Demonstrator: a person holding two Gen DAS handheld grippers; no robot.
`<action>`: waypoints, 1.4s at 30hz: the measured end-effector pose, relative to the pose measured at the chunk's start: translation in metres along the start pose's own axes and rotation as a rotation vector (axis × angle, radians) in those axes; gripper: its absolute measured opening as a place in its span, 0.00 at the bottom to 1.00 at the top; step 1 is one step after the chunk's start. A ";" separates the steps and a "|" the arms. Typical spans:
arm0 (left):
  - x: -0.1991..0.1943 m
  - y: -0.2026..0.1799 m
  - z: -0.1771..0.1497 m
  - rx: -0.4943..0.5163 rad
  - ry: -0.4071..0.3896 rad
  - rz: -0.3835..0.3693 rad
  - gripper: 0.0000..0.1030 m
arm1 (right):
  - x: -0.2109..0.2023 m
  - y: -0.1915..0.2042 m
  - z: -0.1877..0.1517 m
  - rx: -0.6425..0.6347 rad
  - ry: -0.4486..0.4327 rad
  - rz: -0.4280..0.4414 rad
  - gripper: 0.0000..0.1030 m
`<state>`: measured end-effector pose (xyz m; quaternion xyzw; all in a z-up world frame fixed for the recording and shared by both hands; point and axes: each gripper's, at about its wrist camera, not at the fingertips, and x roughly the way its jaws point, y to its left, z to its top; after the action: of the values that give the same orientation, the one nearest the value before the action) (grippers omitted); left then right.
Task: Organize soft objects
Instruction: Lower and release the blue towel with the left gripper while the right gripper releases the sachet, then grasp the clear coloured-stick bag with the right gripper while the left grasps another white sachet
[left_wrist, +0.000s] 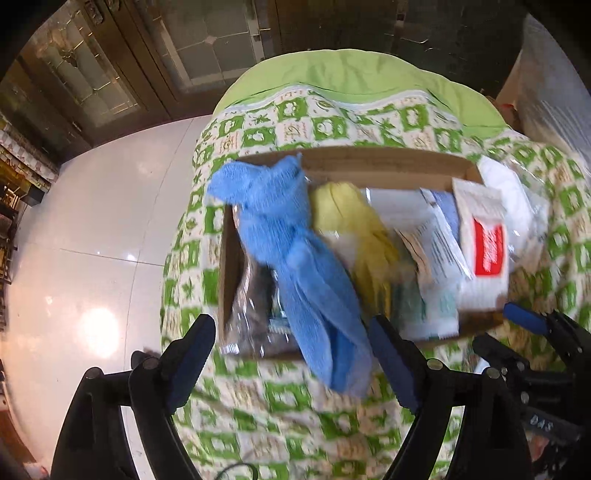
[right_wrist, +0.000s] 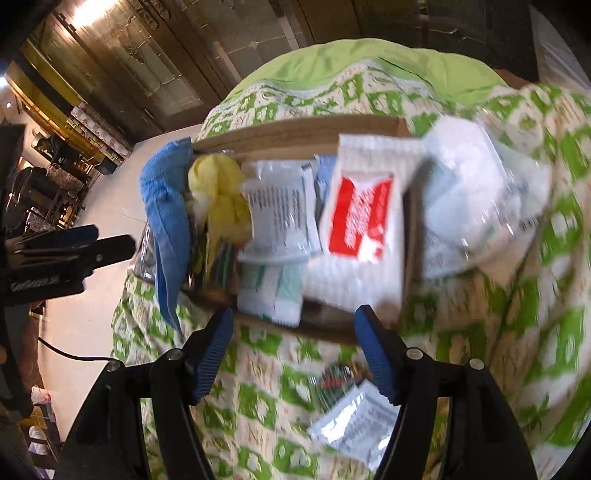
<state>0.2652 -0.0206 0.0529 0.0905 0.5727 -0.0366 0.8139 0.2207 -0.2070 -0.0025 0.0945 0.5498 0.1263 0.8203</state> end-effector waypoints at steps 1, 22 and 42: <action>-0.003 -0.002 -0.004 0.002 -0.003 -0.002 0.86 | -0.002 -0.003 -0.005 0.007 0.002 -0.003 0.66; 0.028 -0.050 -0.176 -0.077 0.063 -0.114 0.92 | 0.000 -0.044 -0.061 0.067 0.089 -0.071 0.67; 0.045 -0.065 -0.188 -0.085 0.081 -0.104 0.92 | 0.012 -0.033 -0.073 0.082 0.149 0.016 0.72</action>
<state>0.0957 -0.0469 -0.0579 0.0271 0.6101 -0.0508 0.7902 0.1612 -0.2338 -0.0497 0.1226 0.6134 0.1166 0.7714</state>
